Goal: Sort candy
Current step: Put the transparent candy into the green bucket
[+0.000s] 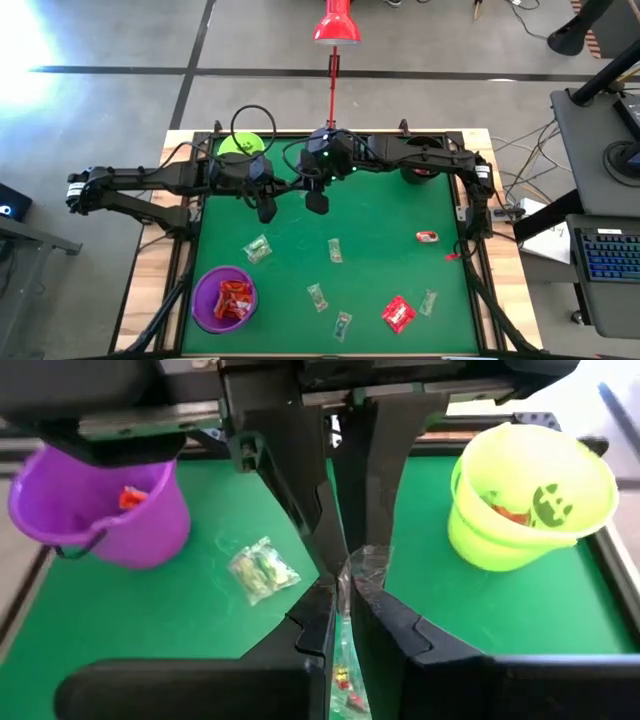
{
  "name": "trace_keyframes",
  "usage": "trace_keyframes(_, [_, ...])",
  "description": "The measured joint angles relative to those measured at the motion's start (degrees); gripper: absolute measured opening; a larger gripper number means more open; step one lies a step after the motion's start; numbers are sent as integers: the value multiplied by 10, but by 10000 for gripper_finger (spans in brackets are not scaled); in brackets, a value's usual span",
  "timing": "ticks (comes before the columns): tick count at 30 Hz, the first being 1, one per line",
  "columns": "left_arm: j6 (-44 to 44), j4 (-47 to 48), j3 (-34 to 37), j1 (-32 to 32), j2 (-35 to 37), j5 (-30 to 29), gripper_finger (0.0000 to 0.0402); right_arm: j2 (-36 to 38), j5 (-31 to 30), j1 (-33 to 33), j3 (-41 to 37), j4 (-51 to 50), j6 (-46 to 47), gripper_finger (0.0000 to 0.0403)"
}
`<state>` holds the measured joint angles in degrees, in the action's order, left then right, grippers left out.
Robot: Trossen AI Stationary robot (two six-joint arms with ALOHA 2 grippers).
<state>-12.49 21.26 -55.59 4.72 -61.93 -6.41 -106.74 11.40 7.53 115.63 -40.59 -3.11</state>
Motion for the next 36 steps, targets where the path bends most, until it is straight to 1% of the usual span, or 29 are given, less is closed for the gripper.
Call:
trace_keyframes(2, [0, 0, 0, 0, 0, 0, 2, 0, -1, 0, 0, 0, -15, 29])
trace_keyframes(7, [0, 0, 0, 0, 0, 0, 2, 0, -24, 0, 0, 2, -20, 29])
trace_keyframes(14, [0, 0, 0, 0, 0, 0, 2, 0, -24, 0, 0, 5, -44, 29])
trace_keyframes(33, [0, 11, 0, 0, 1, 0, 2, 0, -24, 8, 2, 5, -41, 29])
trace_keyframes(36, [0, 12, 0, 0, 2, 0, 2, 0, -28, 10, 3, 7, -69, 29])
